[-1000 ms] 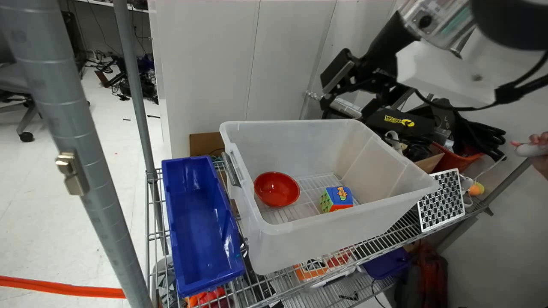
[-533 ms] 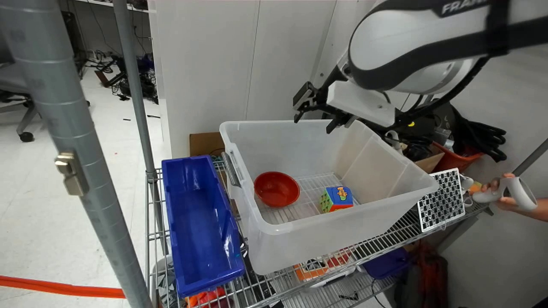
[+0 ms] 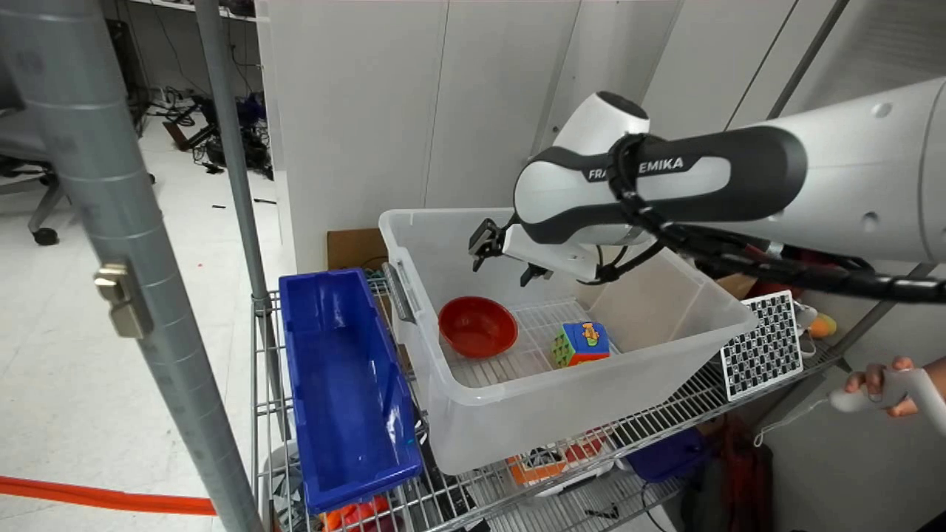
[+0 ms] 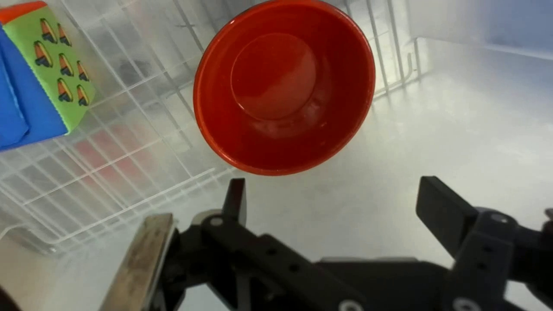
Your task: Move the red bowl to the right side of the bucket
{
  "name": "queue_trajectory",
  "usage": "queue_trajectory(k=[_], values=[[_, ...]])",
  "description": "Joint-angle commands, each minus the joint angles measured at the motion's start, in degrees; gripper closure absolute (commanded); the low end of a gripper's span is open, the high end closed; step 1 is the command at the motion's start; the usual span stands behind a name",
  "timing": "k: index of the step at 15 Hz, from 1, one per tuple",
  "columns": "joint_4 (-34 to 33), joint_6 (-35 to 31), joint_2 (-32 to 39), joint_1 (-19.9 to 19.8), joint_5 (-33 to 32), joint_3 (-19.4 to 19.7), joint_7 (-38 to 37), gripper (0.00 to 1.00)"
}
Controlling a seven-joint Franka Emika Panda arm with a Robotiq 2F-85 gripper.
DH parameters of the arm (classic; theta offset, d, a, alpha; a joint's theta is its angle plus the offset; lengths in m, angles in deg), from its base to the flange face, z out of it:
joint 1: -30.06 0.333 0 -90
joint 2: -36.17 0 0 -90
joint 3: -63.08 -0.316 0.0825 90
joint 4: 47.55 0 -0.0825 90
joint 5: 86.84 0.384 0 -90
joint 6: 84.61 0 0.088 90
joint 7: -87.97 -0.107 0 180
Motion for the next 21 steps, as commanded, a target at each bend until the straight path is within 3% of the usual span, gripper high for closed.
queue_trajectory(k=[1,8,19,20,21], values=[[-9.46,4.85,7.12,1.8,0.73,0.95,1.68,0.0],[-13.07,10.76,13.49,4.44,-1.09,1.76,3.51,0.0],[-17.18,10.36,21.36,10.13,-10.72,7.1,7.06,0.0],[-17.88,10.53,21.59,10.21,-11.39,7.59,6.97,0.21],[-18.58,11.15,21.77,10.23,-11.85,8.1,6.61,0.28]])
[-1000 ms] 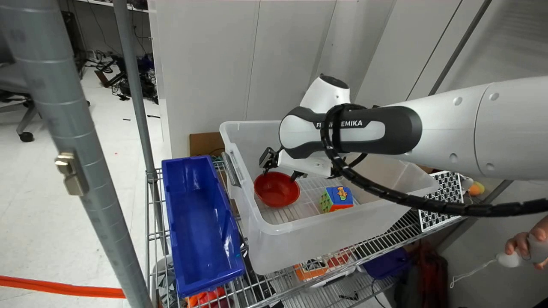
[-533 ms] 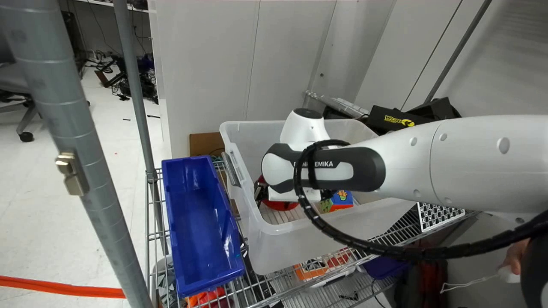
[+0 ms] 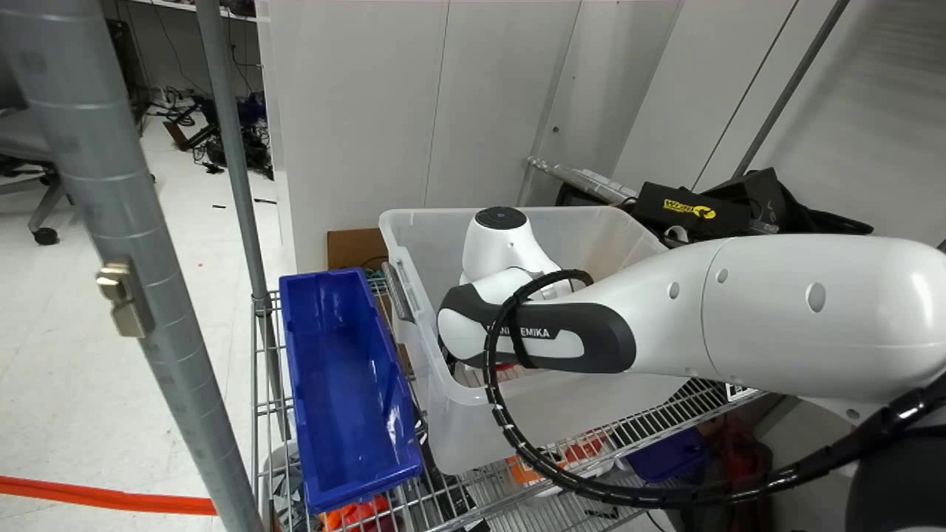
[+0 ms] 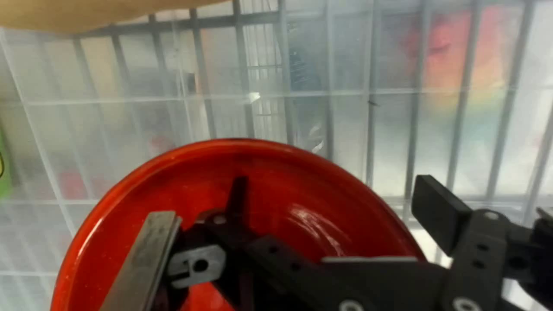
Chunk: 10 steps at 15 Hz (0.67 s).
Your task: Move the red bowl to the right side of the bucket
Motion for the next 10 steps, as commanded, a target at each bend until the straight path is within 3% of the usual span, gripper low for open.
queue_trajectory(k=[1,9,10], values=[[-5.41,2.58,2.88,1.04,-2.3,2.69,0.22,0.35],[-10.06,5.65,3.0,1.12,-6.28,4.92,2.73,0.97],[-10.5,5.94,2.98,1.11,-6.53,4.94,2.99,1.0]])
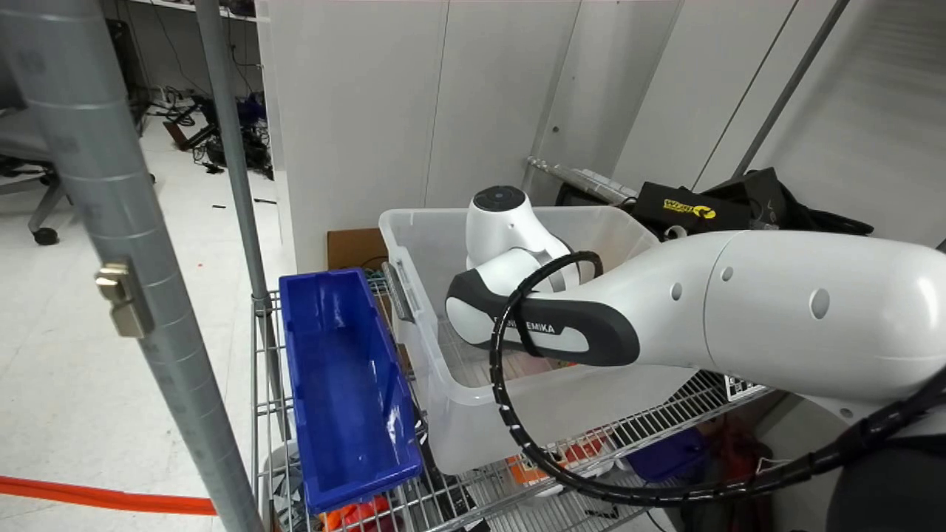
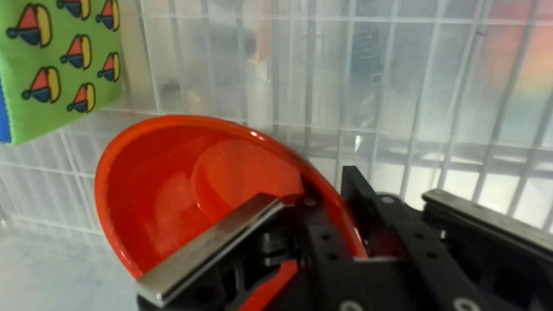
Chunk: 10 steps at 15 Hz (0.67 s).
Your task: Move the red bowl to the right side of the bucket
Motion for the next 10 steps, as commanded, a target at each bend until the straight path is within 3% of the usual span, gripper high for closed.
queue_trajectory(k=[1,6,10], values=[[-4.06,2.73,1.1,0.53,-1.45,0.81,1.45,1.0],[-2.01,1.69,-2.48,0.63,-0.5,-0.89,3.24,0.99],[-0.82,2.96,-5.28,0.38,-1.87,1.25,4.04,0.99]])
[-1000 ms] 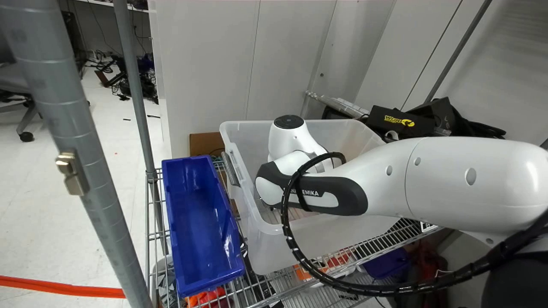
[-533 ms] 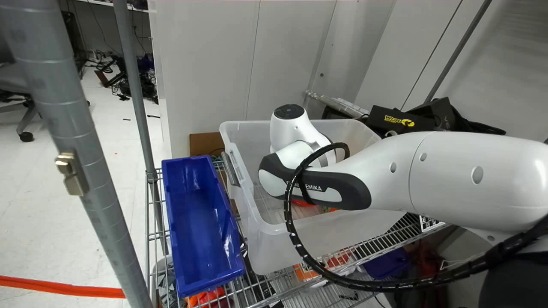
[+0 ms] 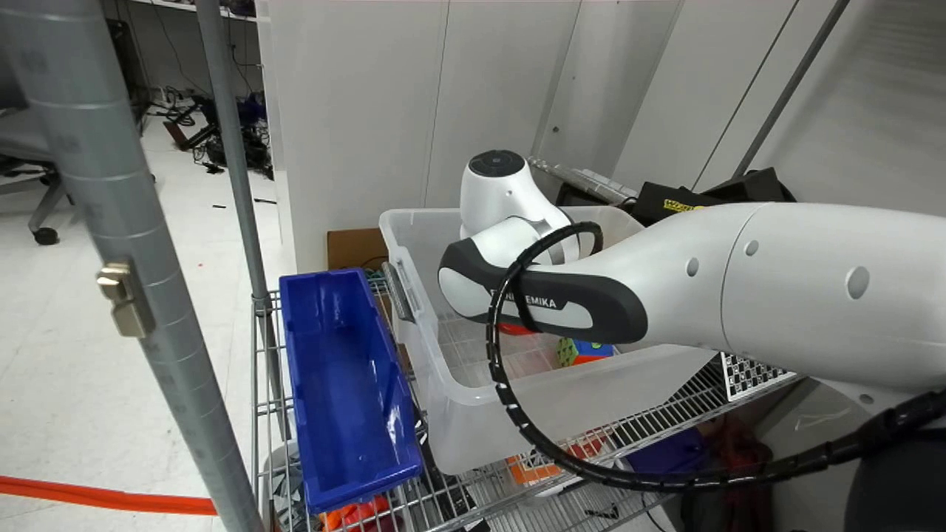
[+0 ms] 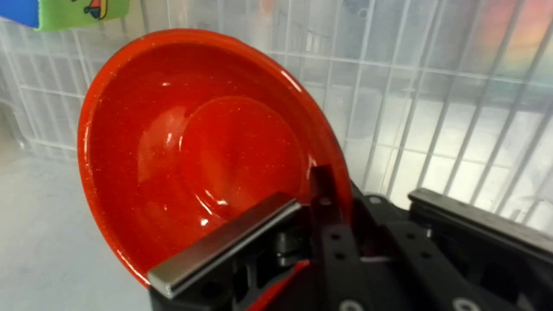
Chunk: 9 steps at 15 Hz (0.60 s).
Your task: Move the red bowl to the right side of the bucket
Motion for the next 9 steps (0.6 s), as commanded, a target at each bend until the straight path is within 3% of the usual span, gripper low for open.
queue_trajectory(k=[1,5,9], values=[[1.59,3.12,-3.37,-0.69,-1.13,2.03,0.7,0.99],[0.93,10.63,-3.26,-2.88,-0.02,5.19,-2.83,0.99],[-2.23,12.58,-0.74,-6.34,-0.84,5.33,-4.74,0.99]])
